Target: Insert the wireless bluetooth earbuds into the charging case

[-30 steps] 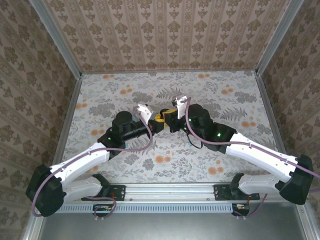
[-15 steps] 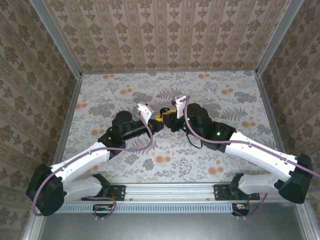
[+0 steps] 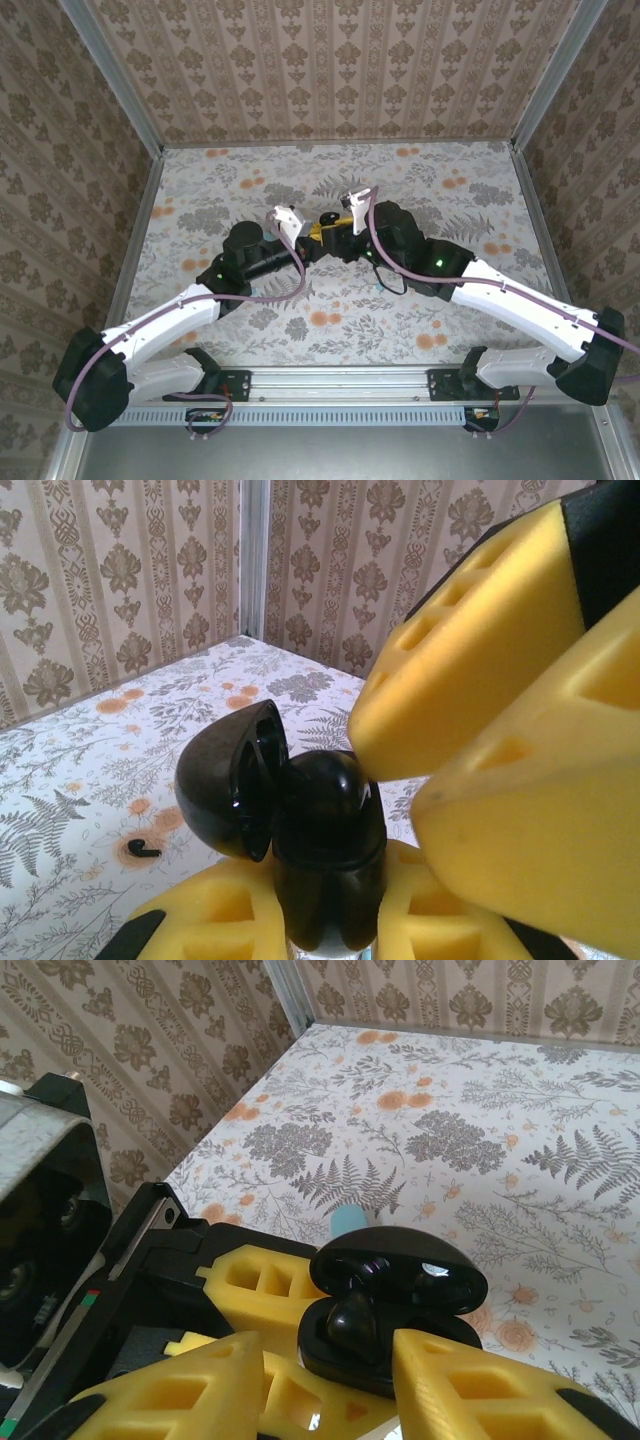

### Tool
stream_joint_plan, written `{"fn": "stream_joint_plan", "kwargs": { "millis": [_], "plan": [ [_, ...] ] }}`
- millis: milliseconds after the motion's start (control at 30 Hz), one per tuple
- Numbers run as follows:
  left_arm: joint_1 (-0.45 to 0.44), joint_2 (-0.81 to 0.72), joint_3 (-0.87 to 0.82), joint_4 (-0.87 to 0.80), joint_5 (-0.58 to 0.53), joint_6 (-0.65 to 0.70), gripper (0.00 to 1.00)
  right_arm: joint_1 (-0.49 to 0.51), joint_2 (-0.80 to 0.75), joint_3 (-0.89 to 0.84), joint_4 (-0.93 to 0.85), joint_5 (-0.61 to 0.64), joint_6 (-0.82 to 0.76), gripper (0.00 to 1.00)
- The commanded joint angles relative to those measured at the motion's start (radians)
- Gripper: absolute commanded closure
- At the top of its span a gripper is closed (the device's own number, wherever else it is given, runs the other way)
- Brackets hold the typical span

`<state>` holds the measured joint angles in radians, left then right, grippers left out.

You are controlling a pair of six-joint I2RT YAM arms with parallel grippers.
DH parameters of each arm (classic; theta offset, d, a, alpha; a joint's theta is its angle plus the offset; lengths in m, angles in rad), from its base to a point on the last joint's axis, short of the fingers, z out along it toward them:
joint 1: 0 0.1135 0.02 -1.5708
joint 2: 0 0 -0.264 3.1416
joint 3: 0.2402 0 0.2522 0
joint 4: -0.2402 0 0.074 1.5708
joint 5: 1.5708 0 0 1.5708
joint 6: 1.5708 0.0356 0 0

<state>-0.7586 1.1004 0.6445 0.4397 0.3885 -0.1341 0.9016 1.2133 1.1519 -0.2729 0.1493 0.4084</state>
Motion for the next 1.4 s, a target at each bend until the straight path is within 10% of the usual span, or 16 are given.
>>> {"fn": "stream_joint_plan", "kwargs": {
  "millis": [0,500,833,1367],
  "plan": [
    [0.002,0.010,0.035,0.050,0.010,0.006,1.00,0.002,0.011,0.052,-0.053,-0.011,0.026,0.58],
    [0.002,0.022,0.041,0.051,0.021,-0.003,1.00,-0.033,-0.013,0.125,-0.095,-0.071,0.088,0.48],
    [0.019,0.017,0.028,0.083,0.121,-0.003,1.00,-0.166,-0.033,0.132,-0.143,-0.357,0.053,0.61],
    [0.025,0.051,0.053,0.059,0.204,-0.005,1.00,-0.158,0.080,0.235,-0.383,-0.322,-0.095,0.58]
  ]
}}
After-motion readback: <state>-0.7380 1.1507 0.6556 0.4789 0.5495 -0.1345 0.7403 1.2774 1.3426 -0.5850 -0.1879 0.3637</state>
